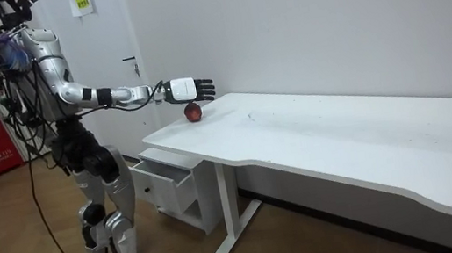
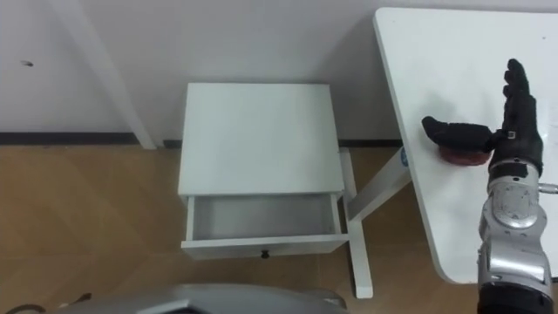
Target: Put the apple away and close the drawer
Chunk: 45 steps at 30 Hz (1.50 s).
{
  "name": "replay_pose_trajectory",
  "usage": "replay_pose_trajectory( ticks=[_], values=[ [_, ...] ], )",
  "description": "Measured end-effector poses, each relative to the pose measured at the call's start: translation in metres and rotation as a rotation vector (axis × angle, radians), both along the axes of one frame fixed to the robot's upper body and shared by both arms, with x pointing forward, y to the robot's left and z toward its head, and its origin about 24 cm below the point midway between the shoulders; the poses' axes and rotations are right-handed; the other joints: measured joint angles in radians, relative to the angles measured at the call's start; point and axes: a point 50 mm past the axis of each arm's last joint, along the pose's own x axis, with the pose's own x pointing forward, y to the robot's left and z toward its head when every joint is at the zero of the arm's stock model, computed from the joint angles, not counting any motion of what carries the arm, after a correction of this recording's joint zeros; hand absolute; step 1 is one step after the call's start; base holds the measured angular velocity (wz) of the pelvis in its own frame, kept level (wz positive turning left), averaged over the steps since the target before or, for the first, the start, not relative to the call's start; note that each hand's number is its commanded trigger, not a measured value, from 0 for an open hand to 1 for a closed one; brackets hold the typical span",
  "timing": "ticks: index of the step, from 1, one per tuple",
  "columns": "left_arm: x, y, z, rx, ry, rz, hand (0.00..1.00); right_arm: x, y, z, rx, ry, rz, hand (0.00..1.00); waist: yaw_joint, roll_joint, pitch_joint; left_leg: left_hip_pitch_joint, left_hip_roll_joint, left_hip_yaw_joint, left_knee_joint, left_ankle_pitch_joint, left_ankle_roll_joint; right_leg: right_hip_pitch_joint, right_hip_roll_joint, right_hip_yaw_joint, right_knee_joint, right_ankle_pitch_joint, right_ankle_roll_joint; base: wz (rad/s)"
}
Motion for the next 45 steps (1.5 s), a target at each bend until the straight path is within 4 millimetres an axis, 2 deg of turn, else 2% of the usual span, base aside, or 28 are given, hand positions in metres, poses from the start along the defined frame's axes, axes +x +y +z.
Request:
replay_pose_trajectory(
  ticks=[11,18,24,27,28,29,45],
  values=[
    [-0.001,-0.001,-0.001,-0.022,0.013,-0.002,0.00,-0.001,0.001,-0.002,0.008,0.019,0.028,0.00,0.000,0.007,-0.0005,-0.003,0.000,0.000,0.000,0.000,0.000,-0.001,0.000,-0.004,-0.001,0.000,0.000,0.00],
    [-0.008,-0.001,-0.002,-0.023,0.050,0.012,0.00,-0.016,-0.001,-0.013,0.021,0.076,0.018,0.00,0.004,0.016,-0.0016,-0.003,0.000,-0.001,0.000,0.000,0.000,0.000,0.000,-0.005,-0.001,0.000,0.000,0.00],
    [-0.006,-0.001,-0.002,-0.024,0.046,0.010,0.00,-0.022,-0.002,-0.023,0.035,0.119,0.008,0.00,0.009,0.016,-0.0018,-0.003,0.000,0.000,0.002,0.000,0.000,0.000,0.000,-0.004,0.000,0.000,0.000,0.00],
    [-0.004,-0.002,-0.002,-0.026,0.045,-0.001,0.00,-0.027,0.001,-0.037,0.052,0.174,0.011,0.00,0.011,0.010,-0.0046,-0.002,0.001,0.003,0.002,0.000,0.000,0.000,0.000,-0.004,0.000,0.000,0.000,0.00],
    [-0.004,-0.003,-0.003,-0.030,0.048,-0.008,0.00,-0.026,0.002,-0.036,0.052,0.170,0.015,0.71,0.011,0.010,-0.0042,-0.002,0.000,0.005,0.002,0.000,0.000,0.000,0.000,-0.004,0.000,0.000,0.000,0.00],
    [-0.004,-0.003,-0.003,-0.030,0.047,-0.009,0.00,-0.026,0.002,-0.037,0.053,0.172,0.014,1.00,0.012,0.010,-0.0043,-0.002,0.000,0.005,0.002,0.000,0.000,0.000,0.000,-0.004,0.000,0.000,0.000,0.00],
    [-0.003,-0.004,-0.003,-0.034,0.050,-0.042,0.00,-0.028,-0.004,-0.038,0.015,0.149,-0.051,1.00,0.011,0.000,-0.0004,-0.002,0.003,-0.002,0.002,-0.002,-0.003,0.003,0.002,-0.007,-0.001,0.000,0.000,0.00]
  ],
)
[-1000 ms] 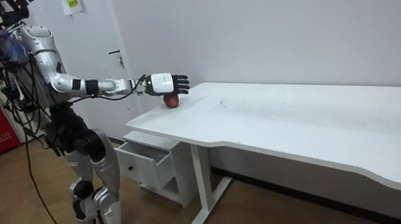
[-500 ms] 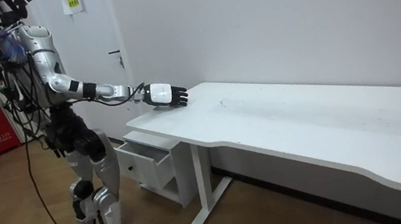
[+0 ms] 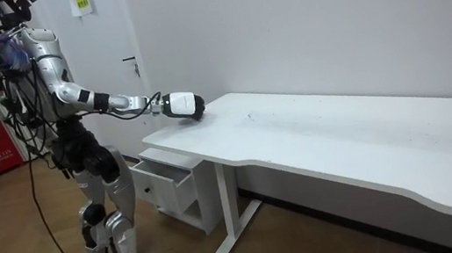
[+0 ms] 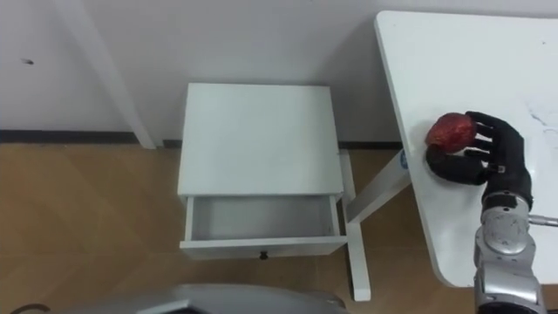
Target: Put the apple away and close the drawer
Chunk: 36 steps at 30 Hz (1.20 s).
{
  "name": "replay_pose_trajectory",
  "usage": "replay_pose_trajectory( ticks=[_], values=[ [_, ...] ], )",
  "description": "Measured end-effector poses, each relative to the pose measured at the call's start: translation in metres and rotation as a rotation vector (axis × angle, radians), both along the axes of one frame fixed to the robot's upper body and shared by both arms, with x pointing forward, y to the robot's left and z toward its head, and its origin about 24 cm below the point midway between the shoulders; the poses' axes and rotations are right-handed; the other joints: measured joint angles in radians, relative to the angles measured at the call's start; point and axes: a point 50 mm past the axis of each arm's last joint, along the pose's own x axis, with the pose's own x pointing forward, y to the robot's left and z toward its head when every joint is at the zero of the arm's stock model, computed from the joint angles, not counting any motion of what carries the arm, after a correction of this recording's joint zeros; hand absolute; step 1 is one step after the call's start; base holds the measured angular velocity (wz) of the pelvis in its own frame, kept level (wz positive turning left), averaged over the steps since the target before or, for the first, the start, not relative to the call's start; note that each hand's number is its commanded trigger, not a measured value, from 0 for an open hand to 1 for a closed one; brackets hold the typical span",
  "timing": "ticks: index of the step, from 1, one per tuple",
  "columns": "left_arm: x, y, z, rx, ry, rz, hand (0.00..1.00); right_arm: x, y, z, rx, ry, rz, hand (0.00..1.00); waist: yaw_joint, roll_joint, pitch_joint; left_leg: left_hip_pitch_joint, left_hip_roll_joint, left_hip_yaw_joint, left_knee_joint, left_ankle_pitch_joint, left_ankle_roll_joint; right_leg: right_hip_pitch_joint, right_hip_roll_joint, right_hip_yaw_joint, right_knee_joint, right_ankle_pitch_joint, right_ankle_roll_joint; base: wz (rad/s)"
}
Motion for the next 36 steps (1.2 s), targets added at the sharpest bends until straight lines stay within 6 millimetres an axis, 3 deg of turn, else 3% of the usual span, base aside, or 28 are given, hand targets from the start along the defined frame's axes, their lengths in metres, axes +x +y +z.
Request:
replay_pose_trajectory(
  ticks=[17,20,28,31,36],
  values=[
    [0.006,0.001,0.000,0.035,-0.016,-0.004,0.00,0.013,0.026,-0.001,0.006,0.007,0.166,1.00,0.007,-0.003,0.0024,0.010,0.000,-0.004,-0.003,0.000,0.000,0.009,0.001,0.003,0.000,0.000,0.000,0.00],
    [0.008,0.000,-0.002,0.029,-0.001,-0.004,0.00,0.021,0.041,0.004,-0.018,0.014,0.276,1.00,0.014,0.001,0.0028,0.005,0.001,-0.004,-0.003,-0.001,-0.001,0.006,0.002,0.002,0.000,0.002,-0.003,-0.01],
    [0.017,-0.006,-0.005,0.011,-0.004,-0.048,0.00,0.026,0.102,-0.011,-0.008,0.144,0.632,1.00,0.082,0.024,0.0117,-0.010,0.001,-0.013,0.002,-0.001,-0.001,-0.006,0.002,-0.001,-0.002,0.002,-0.003,0.03],
    [0.021,-0.006,-0.005,0.011,-0.010,-0.052,0.00,0.027,0.121,-0.014,-0.003,0.177,0.754,1.00,0.086,0.028,0.0100,-0.015,0.000,-0.025,0.003,-0.001,-0.001,-0.005,0.001,-0.011,-0.003,0.002,-0.003,0.13],
    [0.021,-0.009,-0.006,0.005,-0.006,-0.070,0.00,0.027,0.138,-0.019,-0.064,0.233,0.870,1.00,0.091,0.024,0.0074,-0.018,-0.001,-0.038,0.002,0.000,-0.002,0.000,0.000,-0.016,-0.011,0.002,-0.003,0.08]
  ],
)
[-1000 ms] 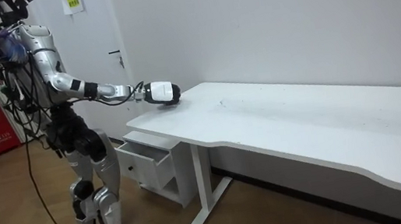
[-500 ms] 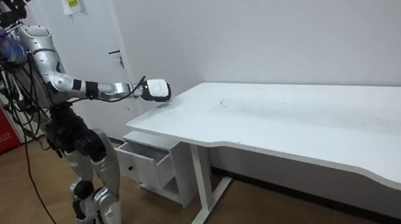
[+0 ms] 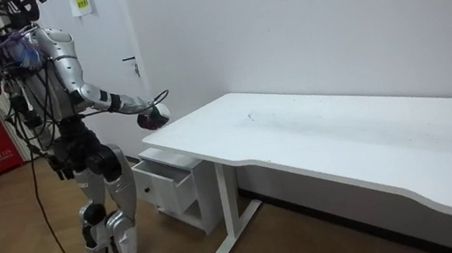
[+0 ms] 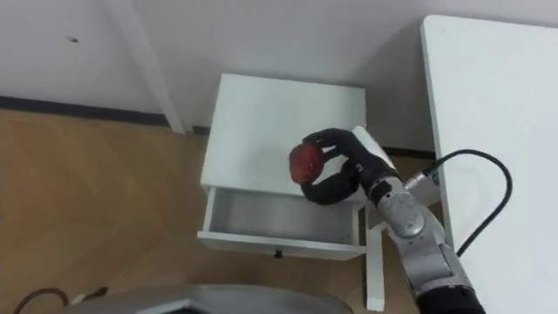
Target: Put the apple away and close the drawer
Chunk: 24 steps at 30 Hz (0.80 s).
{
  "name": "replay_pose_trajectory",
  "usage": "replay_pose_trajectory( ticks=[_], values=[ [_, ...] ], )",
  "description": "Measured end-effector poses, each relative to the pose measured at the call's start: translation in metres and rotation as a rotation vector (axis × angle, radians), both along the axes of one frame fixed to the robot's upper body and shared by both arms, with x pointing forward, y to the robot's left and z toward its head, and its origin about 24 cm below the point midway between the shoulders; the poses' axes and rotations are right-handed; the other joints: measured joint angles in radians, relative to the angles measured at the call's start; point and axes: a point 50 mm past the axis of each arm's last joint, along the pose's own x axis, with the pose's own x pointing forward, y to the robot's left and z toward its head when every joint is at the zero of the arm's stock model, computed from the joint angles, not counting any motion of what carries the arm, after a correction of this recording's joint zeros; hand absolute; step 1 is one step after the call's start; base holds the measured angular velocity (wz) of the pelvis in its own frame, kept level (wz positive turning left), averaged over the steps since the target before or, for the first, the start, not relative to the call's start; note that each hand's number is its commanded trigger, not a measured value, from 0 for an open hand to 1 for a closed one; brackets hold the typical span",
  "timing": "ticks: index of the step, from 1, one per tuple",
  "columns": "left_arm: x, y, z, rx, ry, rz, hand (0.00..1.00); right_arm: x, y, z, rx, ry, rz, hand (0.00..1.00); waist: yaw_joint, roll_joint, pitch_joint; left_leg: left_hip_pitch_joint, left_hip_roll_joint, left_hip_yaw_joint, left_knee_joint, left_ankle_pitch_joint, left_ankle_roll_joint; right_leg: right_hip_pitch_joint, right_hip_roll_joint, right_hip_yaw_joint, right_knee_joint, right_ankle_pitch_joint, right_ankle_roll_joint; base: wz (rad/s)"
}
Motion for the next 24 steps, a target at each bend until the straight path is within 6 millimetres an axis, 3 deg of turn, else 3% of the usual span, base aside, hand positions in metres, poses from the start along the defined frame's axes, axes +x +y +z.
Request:
replay_pose_trajectory(
  ticks=[12,13,14,24],
  values=[
    [0.005,-0.004,0.000,0.006,-0.018,-0.020,0.00,-0.028,0.003,-0.034,-0.036,0.185,0.019,1.00,0.020,0.003,0.0011,0.002,-0.007,-0.003,0.004,0.000,0.000,0.022,-0.006,-0.021,-0.023,0.000,0.000,0.03],
    [0.005,-0.003,0.000,0.009,-0.018,-0.019,0.00,-0.030,0.003,-0.035,-0.039,0.196,0.016,0.78,0.020,0.003,0.0014,0.000,-0.008,-0.004,0.007,0.000,0.000,0.022,-0.006,-0.022,-0.023,0.000,0.000,0.05],
    [0.004,-0.004,0.000,0.010,-0.016,-0.020,0.00,-0.030,0.002,-0.036,-0.039,0.198,0.016,0.00,0.018,0.003,0.0017,-0.002,-0.008,-0.005,0.009,0.000,0.000,0.022,-0.007,-0.025,-0.023,0.000,0.001,0.05],
    [0.008,-0.007,0.000,0.005,-0.031,-0.050,0.00,-0.047,-0.010,-0.056,-0.095,0.312,-0.004,0.00,0.015,0.003,0.0013,-0.022,-0.011,-0.030,0.020,-0.001,0.001,0.017,-0.009,-0.040,-0.021,0.002,0.003,0.07]
  ],
)
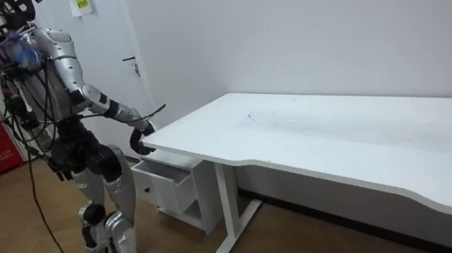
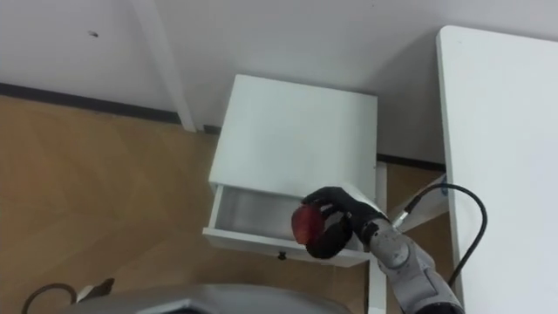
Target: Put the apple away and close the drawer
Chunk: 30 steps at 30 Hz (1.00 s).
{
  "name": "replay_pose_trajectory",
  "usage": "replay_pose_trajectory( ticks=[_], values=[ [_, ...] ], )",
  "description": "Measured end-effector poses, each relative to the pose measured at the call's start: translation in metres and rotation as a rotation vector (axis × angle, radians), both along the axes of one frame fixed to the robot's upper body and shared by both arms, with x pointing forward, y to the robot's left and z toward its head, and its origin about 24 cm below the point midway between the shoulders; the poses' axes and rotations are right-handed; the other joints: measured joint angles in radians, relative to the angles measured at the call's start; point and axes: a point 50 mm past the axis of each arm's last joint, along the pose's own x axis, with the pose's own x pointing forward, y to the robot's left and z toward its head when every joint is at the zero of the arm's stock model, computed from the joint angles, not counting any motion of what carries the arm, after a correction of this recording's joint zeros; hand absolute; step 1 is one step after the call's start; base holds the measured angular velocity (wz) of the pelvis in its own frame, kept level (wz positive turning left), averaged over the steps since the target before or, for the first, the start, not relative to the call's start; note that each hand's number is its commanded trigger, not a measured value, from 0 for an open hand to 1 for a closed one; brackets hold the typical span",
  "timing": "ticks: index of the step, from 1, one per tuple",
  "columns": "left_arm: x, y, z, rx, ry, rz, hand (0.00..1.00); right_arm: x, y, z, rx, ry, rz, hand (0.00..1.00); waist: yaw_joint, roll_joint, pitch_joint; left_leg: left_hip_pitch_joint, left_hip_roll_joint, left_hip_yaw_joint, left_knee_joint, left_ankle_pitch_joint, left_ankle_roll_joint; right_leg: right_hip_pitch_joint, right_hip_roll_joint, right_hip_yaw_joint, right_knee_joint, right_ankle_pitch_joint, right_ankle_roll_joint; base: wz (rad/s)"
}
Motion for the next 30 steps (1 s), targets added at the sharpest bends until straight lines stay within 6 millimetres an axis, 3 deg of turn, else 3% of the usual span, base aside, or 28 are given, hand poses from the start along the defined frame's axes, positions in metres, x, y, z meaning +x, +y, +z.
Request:
replay_pose_trajectory(
  ticks=[12,30],
  values=[
    [-0.003,-0.001,0.000,-0.001,0.009,-0.013,0.00,-0.005,-0.008,-0.006,-0.002,0.025,-0.075,0.00,-0.022,-0.010,-0.0040,0.001,-0.001,0.003,0.010,0.000,0.000,0.006,-0.002,-0.004,0.000,0.000,0.000,0.00],
    [-0.015,-0.009,-0.006,-0.016,0.070,-0.008,0.00,-0.041,-0.017,-0.034,0.040,0.146,-0.299,0.00,-0.024,-0.001,-0.0051,0.004,-0.001,0.006,0.009,-0.001,0.001,0.005,-0.002,0.004,0.002,0.000,0.000,-0.01]
  ],
)
